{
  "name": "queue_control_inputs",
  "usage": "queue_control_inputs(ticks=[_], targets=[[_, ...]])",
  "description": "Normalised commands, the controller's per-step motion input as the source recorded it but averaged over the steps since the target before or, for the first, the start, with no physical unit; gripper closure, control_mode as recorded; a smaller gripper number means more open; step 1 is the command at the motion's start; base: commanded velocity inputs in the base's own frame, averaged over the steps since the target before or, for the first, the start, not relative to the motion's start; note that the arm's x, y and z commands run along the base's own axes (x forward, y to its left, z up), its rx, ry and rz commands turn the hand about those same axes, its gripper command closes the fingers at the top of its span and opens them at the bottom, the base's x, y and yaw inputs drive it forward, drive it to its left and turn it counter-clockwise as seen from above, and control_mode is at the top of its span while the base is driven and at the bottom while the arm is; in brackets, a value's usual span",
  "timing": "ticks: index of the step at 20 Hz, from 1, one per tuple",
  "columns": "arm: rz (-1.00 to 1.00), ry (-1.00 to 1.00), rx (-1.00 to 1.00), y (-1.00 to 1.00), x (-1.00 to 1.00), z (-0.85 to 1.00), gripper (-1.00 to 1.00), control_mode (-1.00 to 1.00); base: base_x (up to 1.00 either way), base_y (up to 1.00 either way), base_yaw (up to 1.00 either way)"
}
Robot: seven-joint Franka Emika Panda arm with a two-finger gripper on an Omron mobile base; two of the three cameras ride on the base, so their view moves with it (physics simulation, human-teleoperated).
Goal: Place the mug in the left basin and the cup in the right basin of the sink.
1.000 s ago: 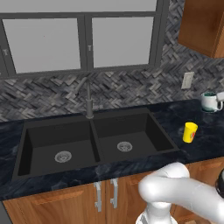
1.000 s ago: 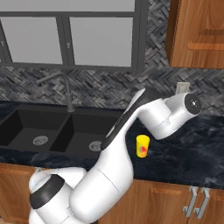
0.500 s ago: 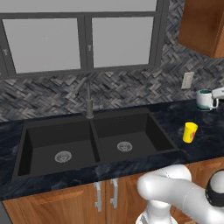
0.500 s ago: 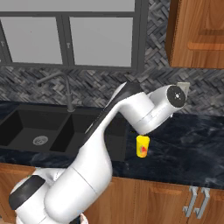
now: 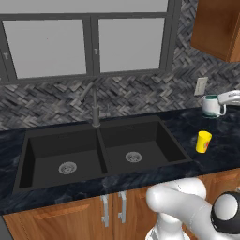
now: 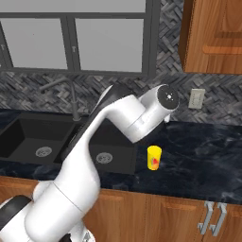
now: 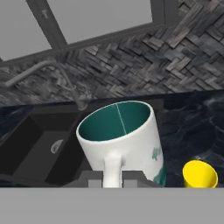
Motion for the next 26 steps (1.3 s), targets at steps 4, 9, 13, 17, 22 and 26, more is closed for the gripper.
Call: queue_control_inputs(ticks=[4, 9, 13, 17, 22, 26], targets=[[-0.05, 0.05, -0.01, 0.49, -0.13, 0.11, 1.0, -1.0, 0.0, 0.0, 0.0], [-0.14, 0.1, -0.03, 0.49, -0.15, 0.06, 1.0, -1.0, 0.0, 0.0, 0.0], [-0.14, 0.12, -0.01, 0.44, -0.1, 0.13, 1.0, -1.0, 0.0, 0.0, 0.0], [-0.16, 0.06, 0.0, 0.48, -0.2, 0.06, 1.0, -1.0, 0.0, 0.0, 0.0], [-0.21, 0.1, 0.0, 0.51, -0.13, 0.01, 1.0, -1.0, 0.0, 0.0, 0.0], [-0.21, 0.08, 0.0, 0.55, -0.1, 0.0, 1.0, -1.0, 0.0, 0.0, 0.0]])
